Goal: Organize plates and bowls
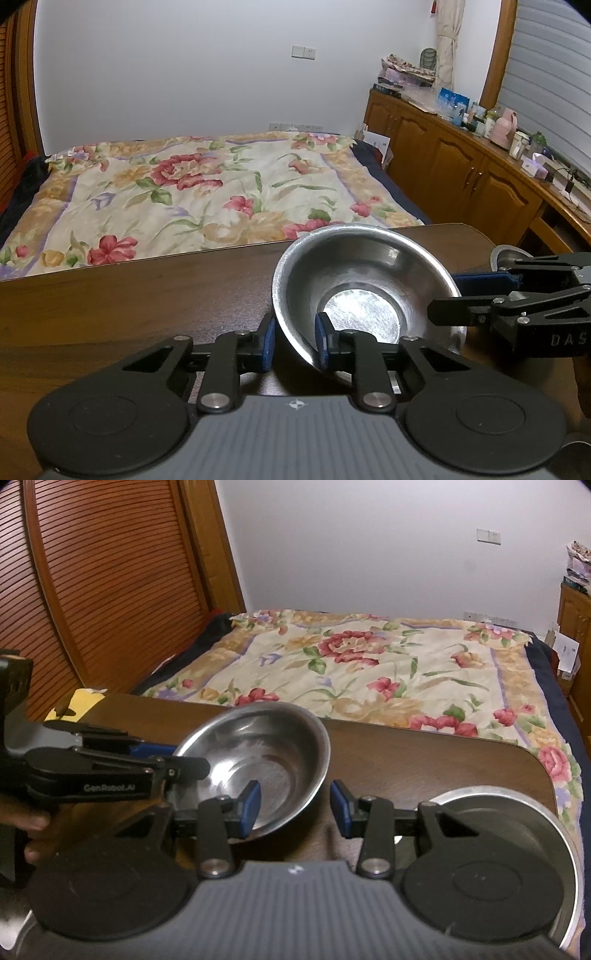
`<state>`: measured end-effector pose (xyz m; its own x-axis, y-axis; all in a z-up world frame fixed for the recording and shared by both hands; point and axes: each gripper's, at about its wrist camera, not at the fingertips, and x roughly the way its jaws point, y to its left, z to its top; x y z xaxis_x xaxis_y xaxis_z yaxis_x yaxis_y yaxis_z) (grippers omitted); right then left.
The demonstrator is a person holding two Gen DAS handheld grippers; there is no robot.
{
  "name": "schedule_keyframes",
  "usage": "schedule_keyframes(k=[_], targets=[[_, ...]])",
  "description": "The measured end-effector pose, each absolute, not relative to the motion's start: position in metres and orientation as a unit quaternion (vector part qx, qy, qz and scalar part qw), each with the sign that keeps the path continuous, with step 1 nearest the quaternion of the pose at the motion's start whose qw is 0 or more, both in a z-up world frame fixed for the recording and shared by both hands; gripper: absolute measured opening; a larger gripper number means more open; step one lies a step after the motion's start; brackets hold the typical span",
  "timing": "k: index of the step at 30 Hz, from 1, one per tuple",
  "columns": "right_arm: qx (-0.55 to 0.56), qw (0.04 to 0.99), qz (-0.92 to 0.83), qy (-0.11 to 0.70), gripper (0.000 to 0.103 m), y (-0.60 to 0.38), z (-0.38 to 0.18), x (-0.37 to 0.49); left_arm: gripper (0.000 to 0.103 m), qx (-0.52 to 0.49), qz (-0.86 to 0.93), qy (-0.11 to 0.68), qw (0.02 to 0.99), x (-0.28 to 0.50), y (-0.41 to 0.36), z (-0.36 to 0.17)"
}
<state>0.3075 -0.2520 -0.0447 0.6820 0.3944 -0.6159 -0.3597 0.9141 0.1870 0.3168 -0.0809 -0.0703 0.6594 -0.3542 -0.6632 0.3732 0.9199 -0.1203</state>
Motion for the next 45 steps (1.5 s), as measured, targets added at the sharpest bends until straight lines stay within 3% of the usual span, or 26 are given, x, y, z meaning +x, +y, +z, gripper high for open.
schedule_keyframes(k=[15,26,45], targets=[[0.030,0.907,0.220,0.358,0.040,-0.251,-0.050,0.309,0.022,0.015,-0.200,0.362,0.910,0.316,-0.081,-0.070],[0.062,0.899,0.229,0.368,0.022,-0.261,-0.050,0.311,0.020,0.010,-0.204,0.354,0.913,0.315,-0.073,-0.063],[0.068,0.913,0.229,0.330,0.021,-0.264,-0.014,0.286,0.020,0.009,-0.212,0.318,0.924,0.274,-0.069,-0.022]])
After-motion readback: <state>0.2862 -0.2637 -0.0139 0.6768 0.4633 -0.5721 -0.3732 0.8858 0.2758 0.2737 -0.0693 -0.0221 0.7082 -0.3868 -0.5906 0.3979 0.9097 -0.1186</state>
